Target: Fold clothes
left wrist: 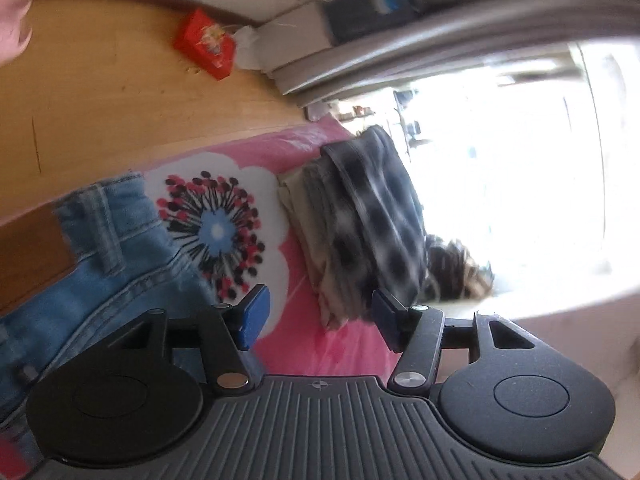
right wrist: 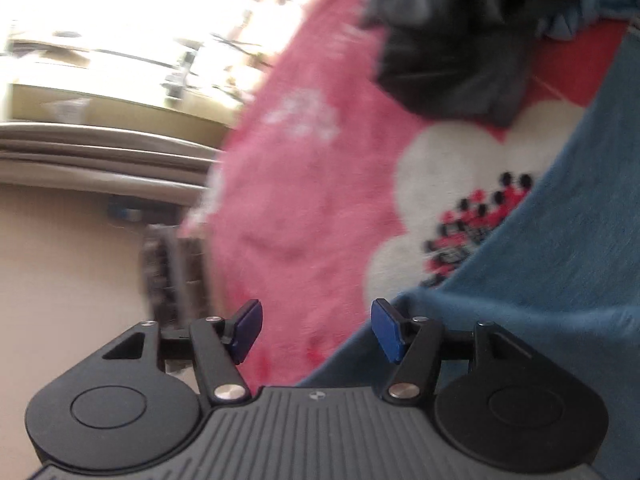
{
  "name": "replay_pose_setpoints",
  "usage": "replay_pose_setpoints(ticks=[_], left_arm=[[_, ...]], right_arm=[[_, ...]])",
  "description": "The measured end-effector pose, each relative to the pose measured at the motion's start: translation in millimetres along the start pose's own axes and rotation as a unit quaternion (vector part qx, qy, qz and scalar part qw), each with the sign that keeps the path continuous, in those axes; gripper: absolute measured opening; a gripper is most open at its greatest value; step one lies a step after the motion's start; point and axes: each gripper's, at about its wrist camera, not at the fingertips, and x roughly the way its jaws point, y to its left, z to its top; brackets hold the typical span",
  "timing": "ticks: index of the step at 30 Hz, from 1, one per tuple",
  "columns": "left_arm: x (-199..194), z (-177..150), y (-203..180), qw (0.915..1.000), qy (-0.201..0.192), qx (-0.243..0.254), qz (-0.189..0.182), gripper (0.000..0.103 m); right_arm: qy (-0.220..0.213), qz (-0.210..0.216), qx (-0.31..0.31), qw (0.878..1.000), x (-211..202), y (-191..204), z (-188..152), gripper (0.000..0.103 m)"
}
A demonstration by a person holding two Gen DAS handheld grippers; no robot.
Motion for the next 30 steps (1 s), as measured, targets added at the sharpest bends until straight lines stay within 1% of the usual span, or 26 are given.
replay_pose_setpoints(ticks=[2, 3, 4, 6, 9, 10, 13, 15, 17, 18, 20, 24, 30], left_arm=[[-20, -16, -4, 0.9987, 0.014, 0.048, 0.005, 0.057], [-30, -26, -3, 0.9975, 0.016, 0.067, 0.014, 0.057], [-40, -35, -2, 0.9959, 0.019, 0.085, 0.024, 0.057], [-59, -54, 0, 0.9914, 0.024, 0.121, 0.043, 0.061], [-83, -84, 9, 0.984, 0.021, 0.16, 0.075, 0.064], [-86, -91, 16, 0.9841, 0.022, 0.157, 0.081, 0.064], [-84, -107, 43, 0.9896, 0.022, 0.105, 0.096, 0.065], [-73, -109, 58, 0.9903, 0.027, 0.08, 0.11, 0.065], [-63, -108, 67, 0.9907, 0.013, 0.067, 0.118, 0.065], [-59, -106, 71, 0.9916, 0.008, 0.057, 0.116, 0.065], [-52, -99, 77, 0.9949, 0.005, 0.029, 0.096, 0.065], [-39, -86, 84, 0.995, -0.01, 0.003, 0.099, 0.065], [-22, -72, 85, 0.9931, -0.03, -0.015, 0.112, 0.066]], right_arm=[[0.016, 0.034, -0.017, 0.999, -13, 2, -25, 0.063], [0.028, 0.044, -0.023, 0.998, -18, 0, -39, 0.064], [0.042, 0.048, -0.027, 0.998, -21, -3, -53, 0.064], [0.071, 0.045, -0.025, 0.996, -24, -15, -84, 0.065], [0.094, 0.042, -0.002, 0.995, -18, -41, -125, 0.066], [0.097, 0.038, 0.008, 0.994, -15, -50, -137, 0.066], [0.101, 0.029, 0.044, 0.993, -3, -78, -168, 0.068], [0.08, 0.026, 0.065, 0.994, 1, -90, -180, 0.066], [0.046, 0.042, 0.075, 0.995, 4, -95, -186, 0.066], [0.033, 0.049, 0.079, 0.995, 6, -95, -185, 0.066], [0.008, 0.061, 0.085, 0.994, 10, -95, -184, 0.066], [-0.017, 0.076, 0.105, 0.991, 23, -95, -176, 0.066], [-0.052, 0.08, 0.116, 0.989, 49, -86, -161, 0.066]])
